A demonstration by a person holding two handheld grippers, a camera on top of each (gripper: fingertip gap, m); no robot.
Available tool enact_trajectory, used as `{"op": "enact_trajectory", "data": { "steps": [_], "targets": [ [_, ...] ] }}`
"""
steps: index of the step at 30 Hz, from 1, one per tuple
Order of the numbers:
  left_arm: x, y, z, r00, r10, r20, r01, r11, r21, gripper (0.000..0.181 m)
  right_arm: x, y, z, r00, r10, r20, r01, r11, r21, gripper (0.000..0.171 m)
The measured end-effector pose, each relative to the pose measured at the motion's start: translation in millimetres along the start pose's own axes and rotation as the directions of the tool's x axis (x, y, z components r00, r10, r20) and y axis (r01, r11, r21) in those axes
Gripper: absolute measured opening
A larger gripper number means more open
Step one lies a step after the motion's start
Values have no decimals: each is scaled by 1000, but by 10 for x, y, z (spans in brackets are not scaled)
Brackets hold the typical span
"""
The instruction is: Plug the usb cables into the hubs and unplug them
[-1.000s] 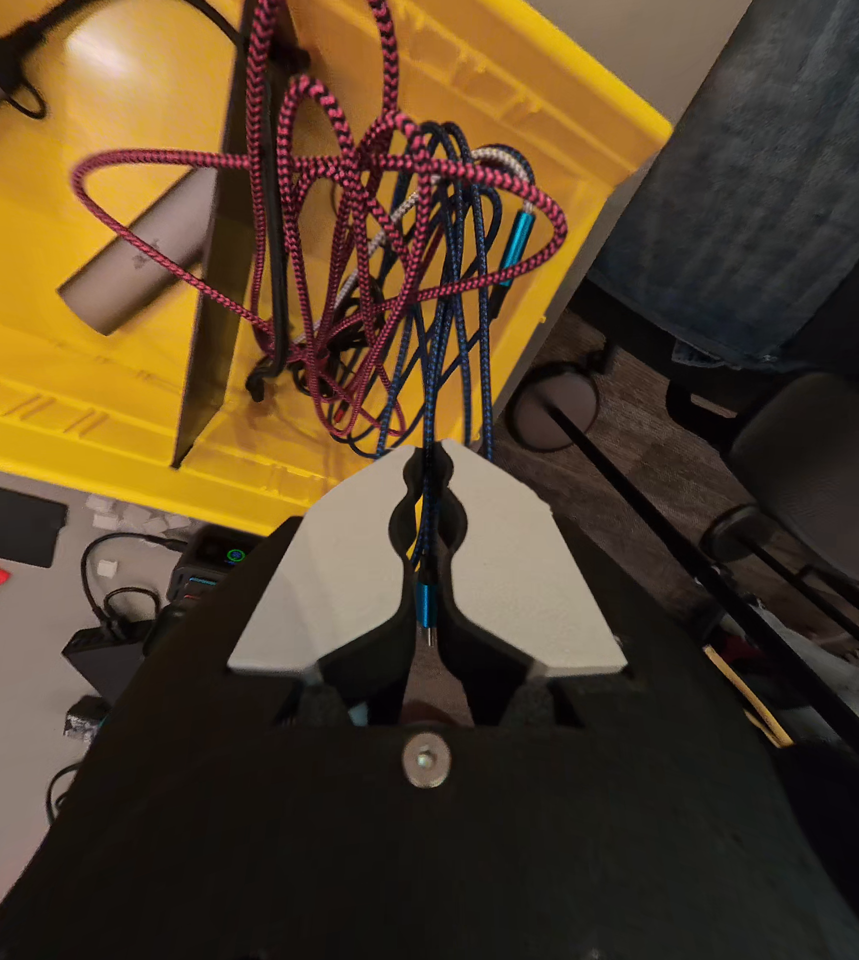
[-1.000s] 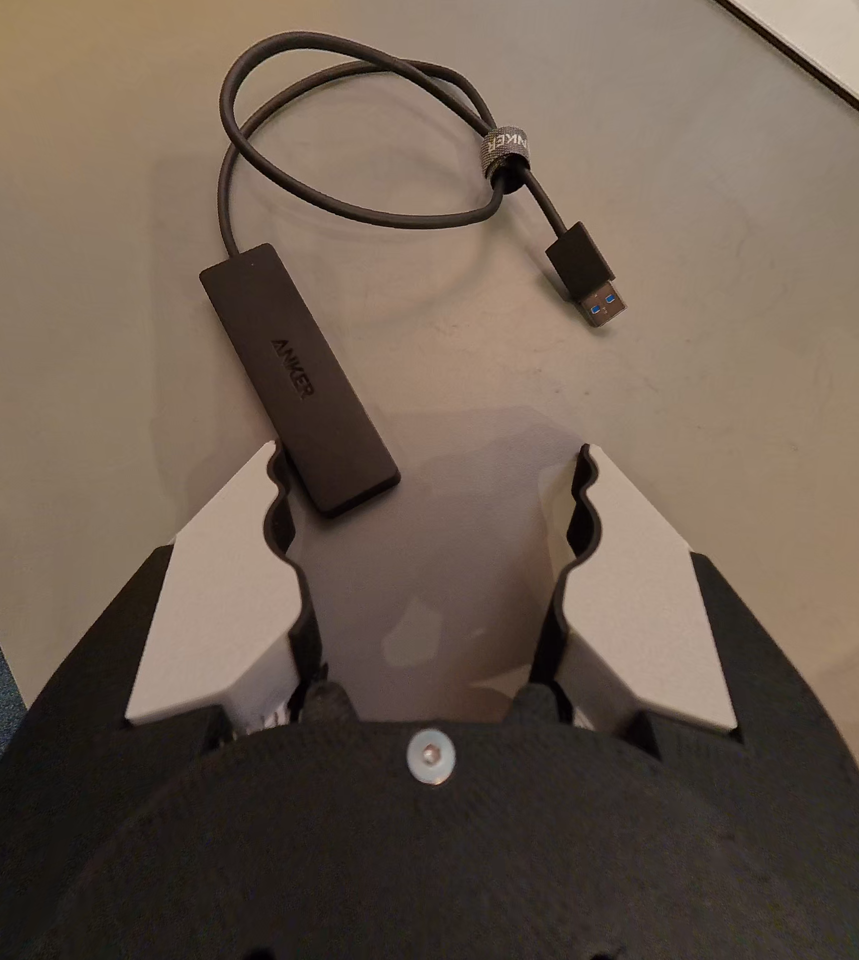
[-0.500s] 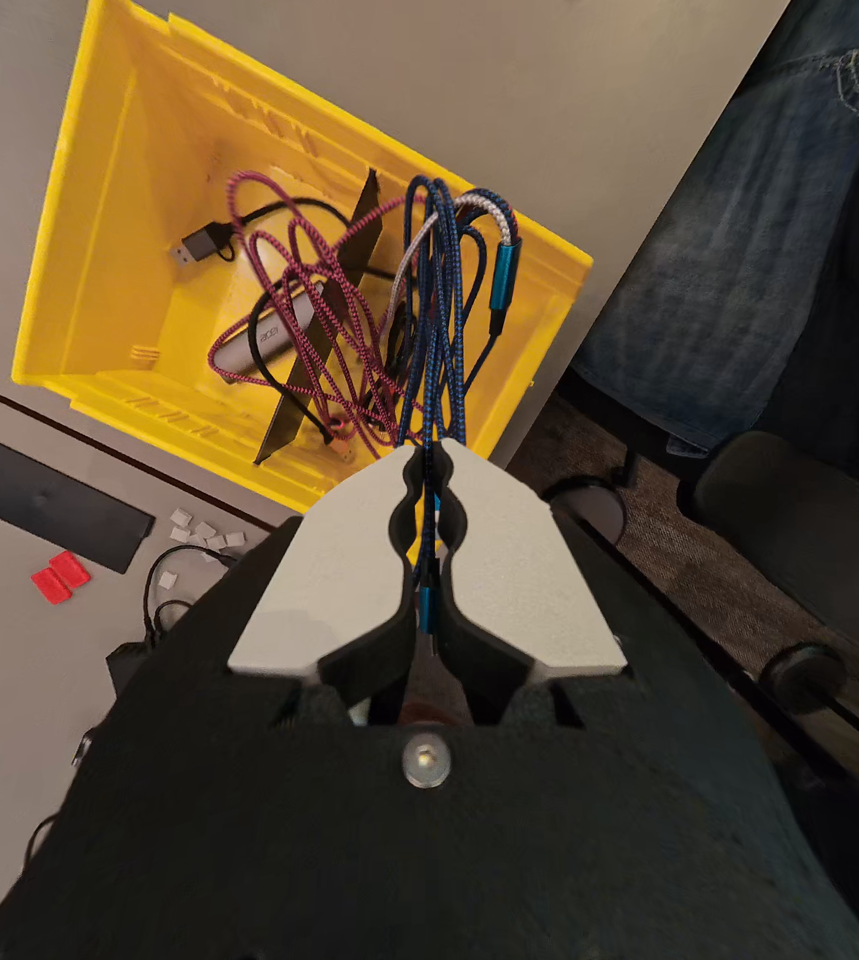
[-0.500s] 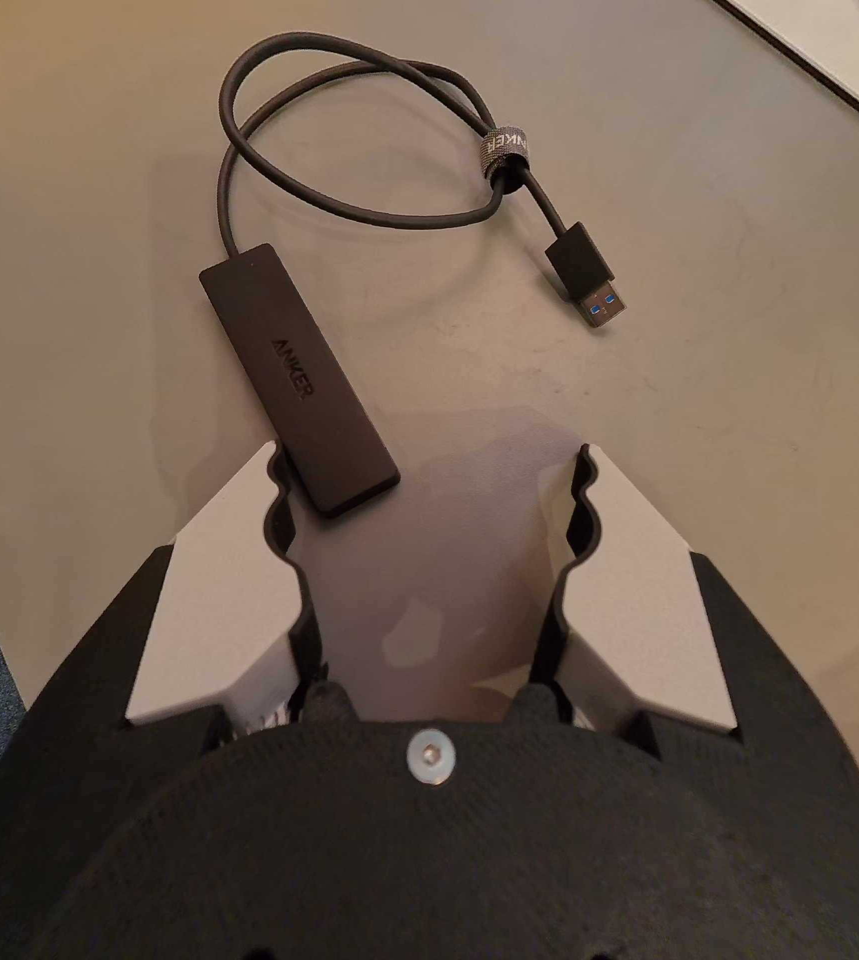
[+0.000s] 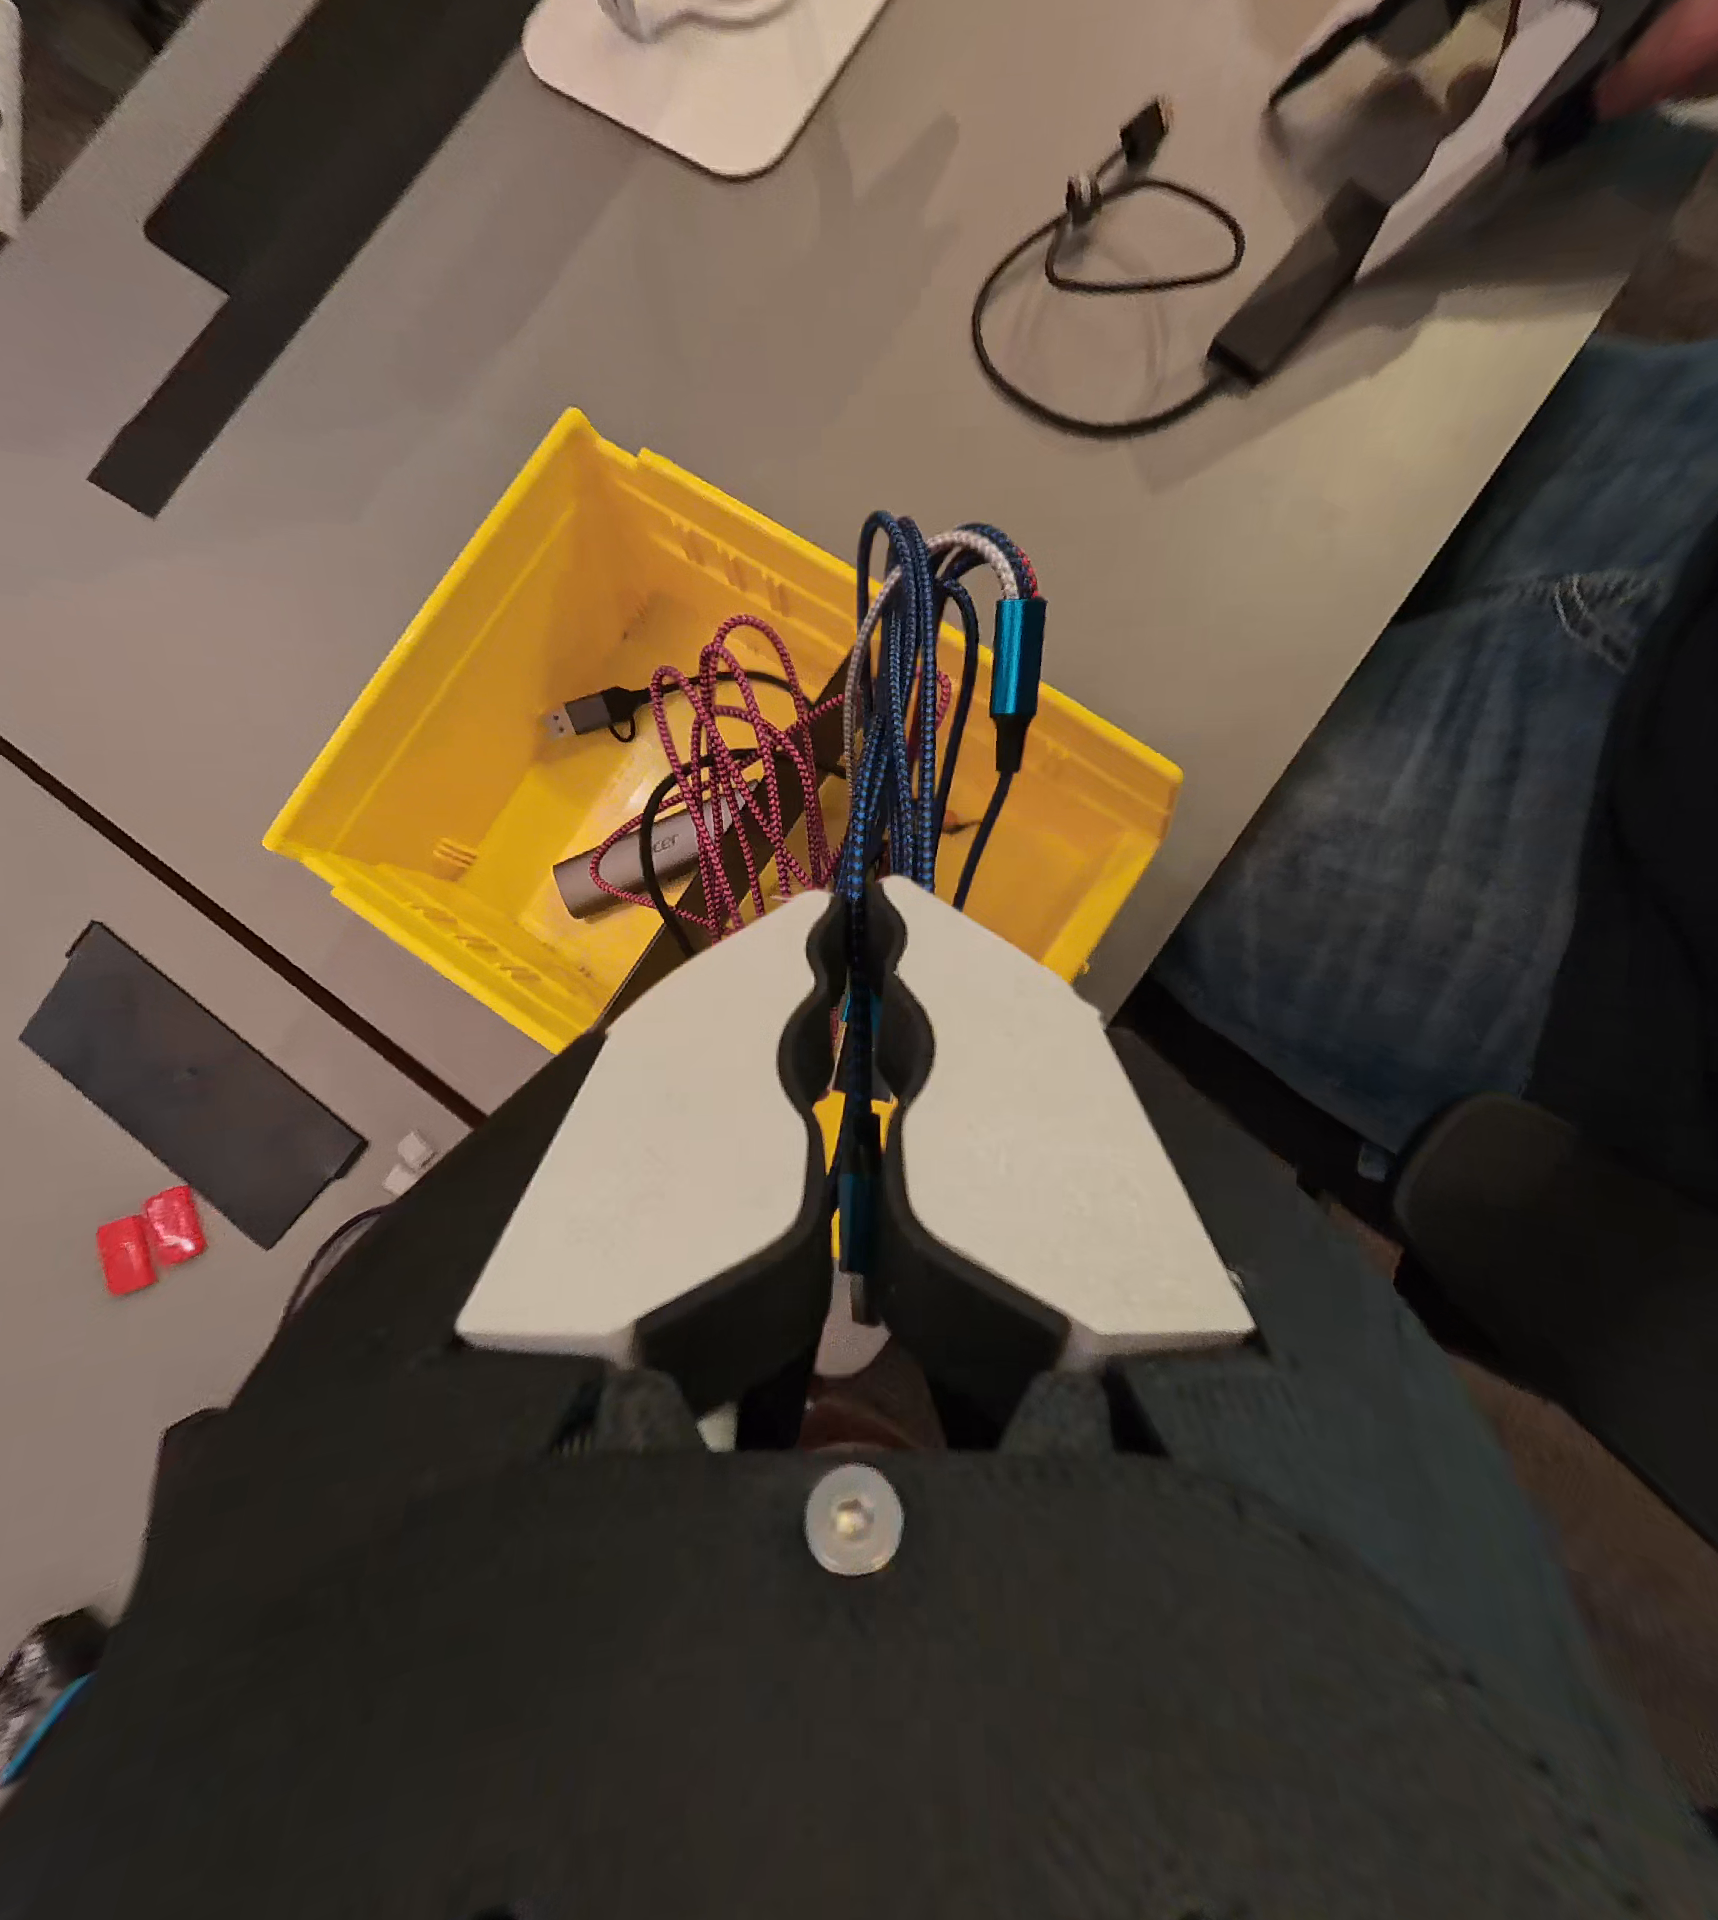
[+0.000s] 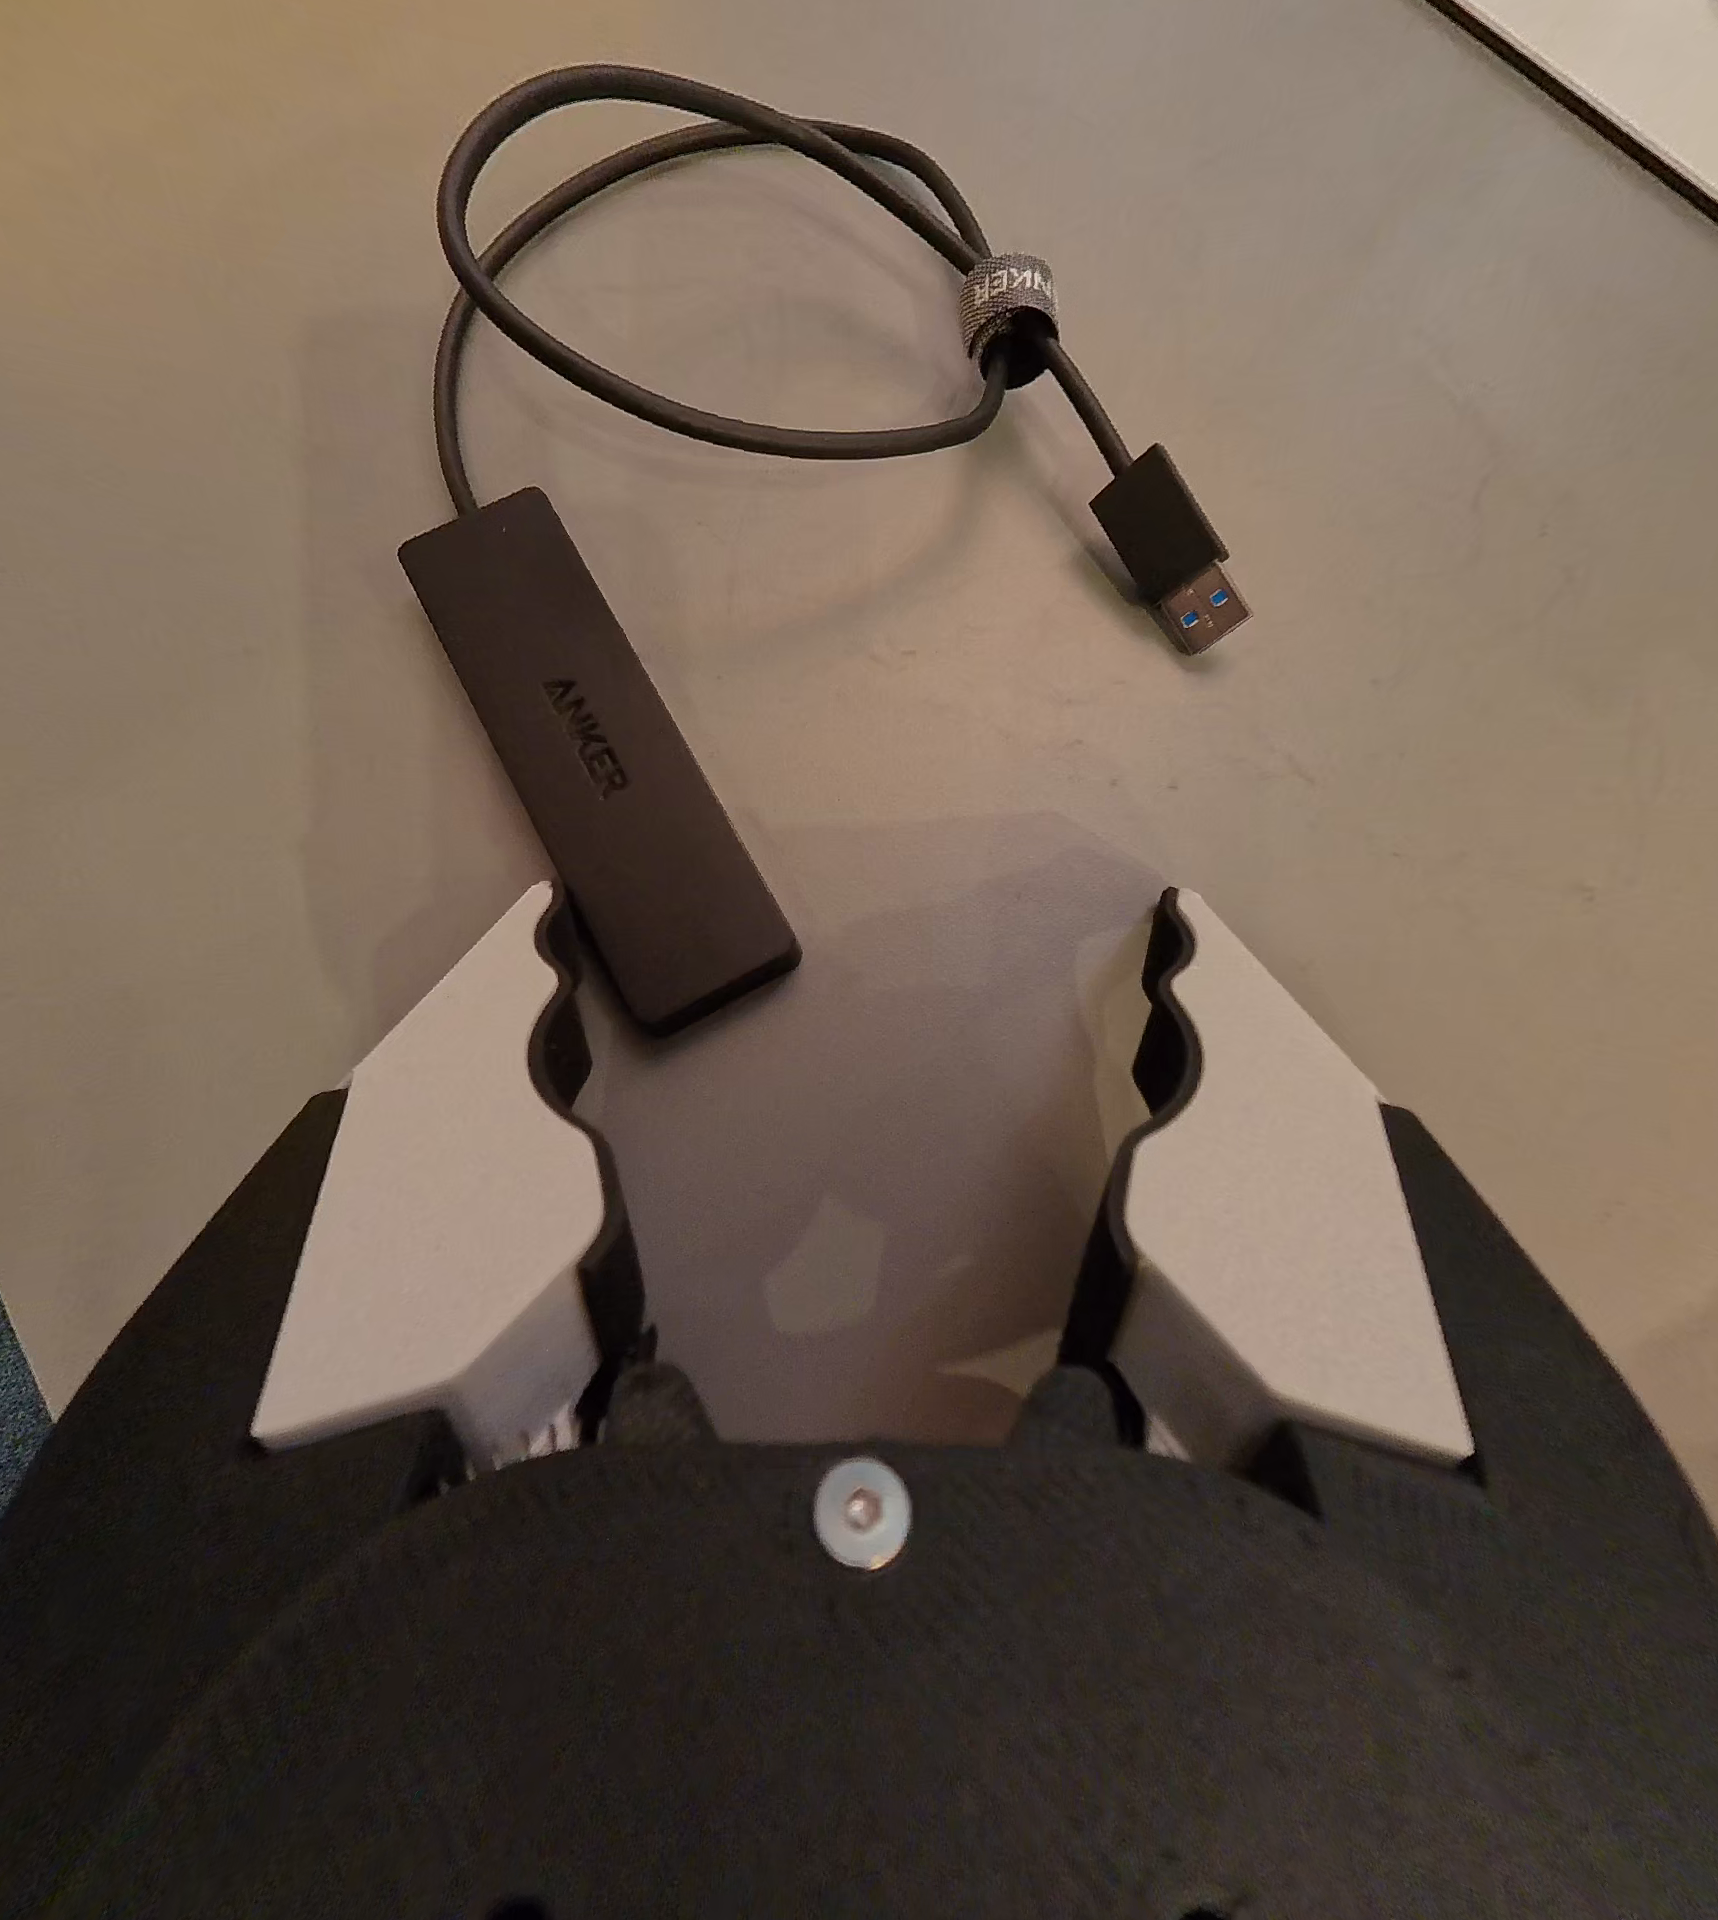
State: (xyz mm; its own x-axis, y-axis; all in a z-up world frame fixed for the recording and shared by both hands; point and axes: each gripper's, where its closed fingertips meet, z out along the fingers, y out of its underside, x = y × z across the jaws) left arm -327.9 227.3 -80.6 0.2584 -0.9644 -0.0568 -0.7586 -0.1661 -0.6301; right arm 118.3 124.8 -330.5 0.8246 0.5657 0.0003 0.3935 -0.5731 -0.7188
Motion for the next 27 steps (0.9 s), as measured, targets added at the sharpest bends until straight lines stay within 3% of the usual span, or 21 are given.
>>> {"op": "enact_trajectory", "data": {
  "steps": [3,6,10,15,21,27],
  "targets": [
    [-60,275,225,997,-83,10,83,996,-24,2,0,1,1,1000,0,0,0,1000,0,107],
    [-51,422,441,985,-174,-20,174,983,62,3,-1,0,1,1000,0,0,0,1000,0,107],
    [-55,182,353,983,-185,-20,185,957,222,2,-1,0,1,1000,-1,0,1,1000,0,107],
    [-84,-261,-28,991,-125,43,103,931,350,2,0,0,3,1000,0,-1,0,1000,0,107],
    [-165,-242,-30,986,-150,74,116,931,347,2,3,0,3,1000,1,-2,-1,1000,0,107],
    [-100,-466,-53,990,-116,76,80,924,374,1,1,0,3,1000,0,-1,0,1000,0,107]
  ]
}}
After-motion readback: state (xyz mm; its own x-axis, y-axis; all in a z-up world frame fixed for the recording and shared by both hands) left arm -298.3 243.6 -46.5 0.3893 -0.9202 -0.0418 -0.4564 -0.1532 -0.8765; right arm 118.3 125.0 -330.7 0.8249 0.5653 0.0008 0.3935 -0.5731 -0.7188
